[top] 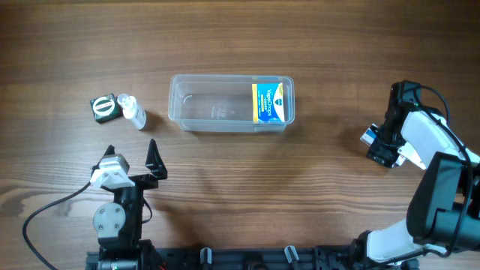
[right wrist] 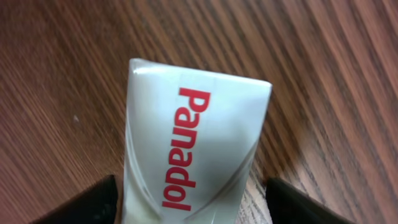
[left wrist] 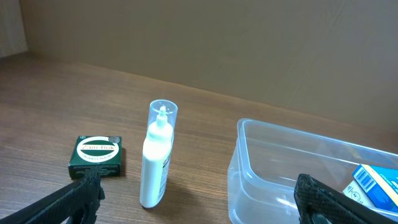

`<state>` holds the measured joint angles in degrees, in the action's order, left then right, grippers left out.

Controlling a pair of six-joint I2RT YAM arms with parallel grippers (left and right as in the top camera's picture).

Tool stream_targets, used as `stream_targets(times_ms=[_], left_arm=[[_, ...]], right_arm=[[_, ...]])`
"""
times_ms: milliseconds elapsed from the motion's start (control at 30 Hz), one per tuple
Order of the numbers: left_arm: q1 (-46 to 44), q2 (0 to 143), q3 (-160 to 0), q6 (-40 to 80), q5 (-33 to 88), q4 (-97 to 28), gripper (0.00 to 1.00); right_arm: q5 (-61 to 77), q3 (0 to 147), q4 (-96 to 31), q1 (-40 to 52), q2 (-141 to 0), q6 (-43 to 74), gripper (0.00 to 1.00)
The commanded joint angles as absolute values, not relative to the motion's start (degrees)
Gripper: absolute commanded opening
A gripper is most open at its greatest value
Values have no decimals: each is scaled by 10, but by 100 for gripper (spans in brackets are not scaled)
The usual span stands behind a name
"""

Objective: Pack container
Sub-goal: 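Move right gripper to the white Panadol box and grasp it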

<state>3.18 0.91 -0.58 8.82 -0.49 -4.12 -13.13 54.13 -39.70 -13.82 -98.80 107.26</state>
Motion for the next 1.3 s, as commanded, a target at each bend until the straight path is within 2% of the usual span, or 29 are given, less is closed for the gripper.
stream_targets(times_ms=[0,100,233,367,400,500,633,700,767,1267], left_arm=[[36,9,-3,77,0,-42,100],[36,9,-3,77,0,-42,100],[36,9,-3,77,0,-42,100],[36,9,-3,77,0,-42,100],[36,9,-3,77,0,-42,100],[36,9,-3,77,0,-42,100],[36,9,-3,77,0,-42,100],[36,9,-3,77,0,-42,100],[36,9,-3,77,0,-42,100],[36,9,-3,77,0,-42,100]], right_arm=[[-122,536,-397,-140,-998,1025,55],[-112,536,-399,-140,-999,960,40],[-104,536,-399,-140,-999,851,28],[-104,536,-401,-140,-999,729,28],[-104,536,-400,-140,-999,696,36],[-104,536,-394,-140,-999,599,45],[-70,536,-366,-140,-999,437,44],[-28,536,-345,-140,-999,349,34],[17,536,-327,-140,-999,285,30],[130,547,-304,-140,-997,124,31]])
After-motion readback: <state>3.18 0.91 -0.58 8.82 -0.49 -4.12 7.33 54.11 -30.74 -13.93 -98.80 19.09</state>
